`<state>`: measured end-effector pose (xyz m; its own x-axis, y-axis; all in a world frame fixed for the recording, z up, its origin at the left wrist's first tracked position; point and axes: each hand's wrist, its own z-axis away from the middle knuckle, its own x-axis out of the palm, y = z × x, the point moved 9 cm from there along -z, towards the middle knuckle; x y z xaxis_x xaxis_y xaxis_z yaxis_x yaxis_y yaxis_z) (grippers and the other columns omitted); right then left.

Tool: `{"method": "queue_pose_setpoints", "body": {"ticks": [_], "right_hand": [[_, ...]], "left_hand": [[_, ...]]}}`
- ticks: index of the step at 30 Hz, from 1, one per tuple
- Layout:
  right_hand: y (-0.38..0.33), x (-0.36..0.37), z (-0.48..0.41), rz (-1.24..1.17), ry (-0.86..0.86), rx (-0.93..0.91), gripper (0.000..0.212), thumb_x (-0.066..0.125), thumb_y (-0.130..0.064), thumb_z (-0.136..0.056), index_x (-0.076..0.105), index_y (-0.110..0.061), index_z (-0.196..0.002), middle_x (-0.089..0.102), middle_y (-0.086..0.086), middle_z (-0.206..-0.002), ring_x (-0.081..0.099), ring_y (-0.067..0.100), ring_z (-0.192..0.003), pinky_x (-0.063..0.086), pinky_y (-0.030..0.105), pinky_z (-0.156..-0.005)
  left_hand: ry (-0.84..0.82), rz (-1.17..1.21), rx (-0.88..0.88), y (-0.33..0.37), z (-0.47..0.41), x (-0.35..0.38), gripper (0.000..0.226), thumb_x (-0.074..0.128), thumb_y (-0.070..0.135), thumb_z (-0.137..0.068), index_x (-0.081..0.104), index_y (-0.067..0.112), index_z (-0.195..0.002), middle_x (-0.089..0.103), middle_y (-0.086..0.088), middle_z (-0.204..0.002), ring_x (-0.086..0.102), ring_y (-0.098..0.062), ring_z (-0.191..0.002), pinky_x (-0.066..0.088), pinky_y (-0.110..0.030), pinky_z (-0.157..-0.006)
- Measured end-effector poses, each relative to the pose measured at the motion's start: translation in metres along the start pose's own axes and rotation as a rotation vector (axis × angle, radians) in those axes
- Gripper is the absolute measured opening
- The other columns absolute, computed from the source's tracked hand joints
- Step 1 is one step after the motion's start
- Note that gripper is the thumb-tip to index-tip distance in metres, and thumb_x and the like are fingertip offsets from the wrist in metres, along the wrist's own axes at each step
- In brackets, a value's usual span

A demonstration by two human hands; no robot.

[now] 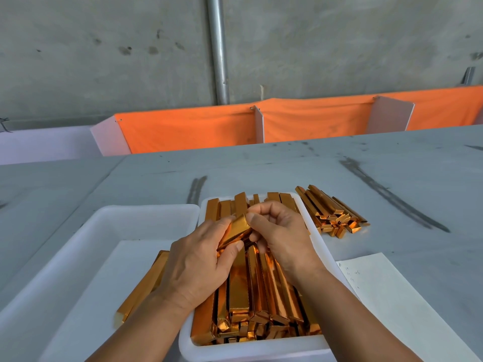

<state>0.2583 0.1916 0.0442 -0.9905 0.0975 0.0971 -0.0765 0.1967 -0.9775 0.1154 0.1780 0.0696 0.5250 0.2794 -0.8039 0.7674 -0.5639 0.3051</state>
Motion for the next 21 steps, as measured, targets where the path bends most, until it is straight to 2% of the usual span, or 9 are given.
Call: {"method": "queue_pose_setpoints", "body": {"ticks": [3,8,13,16,21], "right_hand": [[0.0014,-0.0014,-0.0005,-0.021,0.005,0.015,0.005,0.064,-0.013,-0.094,0.067,-0.012,-0.09,0.063,0.004,-0.06,0.049,0.013,-0.043,0.045,0.021,-0.045],[0.0017,-0.0021,-0.0016,-0.056,0.003,0.03,0.005,0.063,-0.012,-0.095,0.066,-0.01,-0.091,0.064,0.006,-0.06,0.051,0.014,-0.042,0.046,0.021,-0.046],[0.0022,-0.0025,-0.0018,-0.046,0.003,0.02,0.005,0.066,-0.014,-0.094,0.067,-0.012,-0.089,0.065,0.006,-0.061,0.054,0.015,-0.043,0.048,0.022,-0.047],[0.0007,-0.0027,-0.0015,-0.036,0.004,0.008,0.008,0.066,-0.014,-0.093,0.069,-0.014,-0.086,0.065,0.007,-0.061,0.054,0.015,-0.043,0.048,0.022,-0.047],[0.0022,-0.0033,-0.0014,-0.047,0.018,0.042,0.008,0.064,-0.009,-0.094,0.067,-0.01,-0.086,0.065,0.008,-0.06,0.055,0.015,-0.042,0.047,0.022,-0.046]], "left_hand": [[0.0,0.007,-0.003,0.0001,0.0,-0.0005,0.062,0.04,0.058,-0.085,0.055,0.022,-0.134,0.063,0.005,-0.098,0.058,-0.011,-0.079,0.039,-0.018,-0.064],[-0.004,0.02,0.007,0.0023,0.0009,-0.0018,0.06,0.041,0.057,-0.086,0.055,0.023,-0.134,0.062,0.006,-0.097,0.055,-0.008,-0.077,0.033,-0.011,-0.064],[0.001,0.019,0.011,0.0028,0.0001,-0.0024,0.058,0.045,0.055,-0.087,0.056,0.022,-0.133,0.062,0.006,-0.097,0.055,-0.008,-0.076,0.038,-0.015,-0.064],[0.008,0.025,0.01,0.0032,0.0002,-0.0033,0.057,0.046,0.054,-0.087,0.057,0.022,-0.132,0.062,0.006,-0.097,0.053,-0.007,-0.076,0.035,-0.012,-0.064],[0.008,-0.005,0.019,0.0044,0.0006,-0.0033,0.049,0.059,0.045,-0.089,0.057,0.022,-0.132,0.061,0.006,-0.094,0.054,-0.008,-0.074,0.038,-0.013,-0.063]]}}
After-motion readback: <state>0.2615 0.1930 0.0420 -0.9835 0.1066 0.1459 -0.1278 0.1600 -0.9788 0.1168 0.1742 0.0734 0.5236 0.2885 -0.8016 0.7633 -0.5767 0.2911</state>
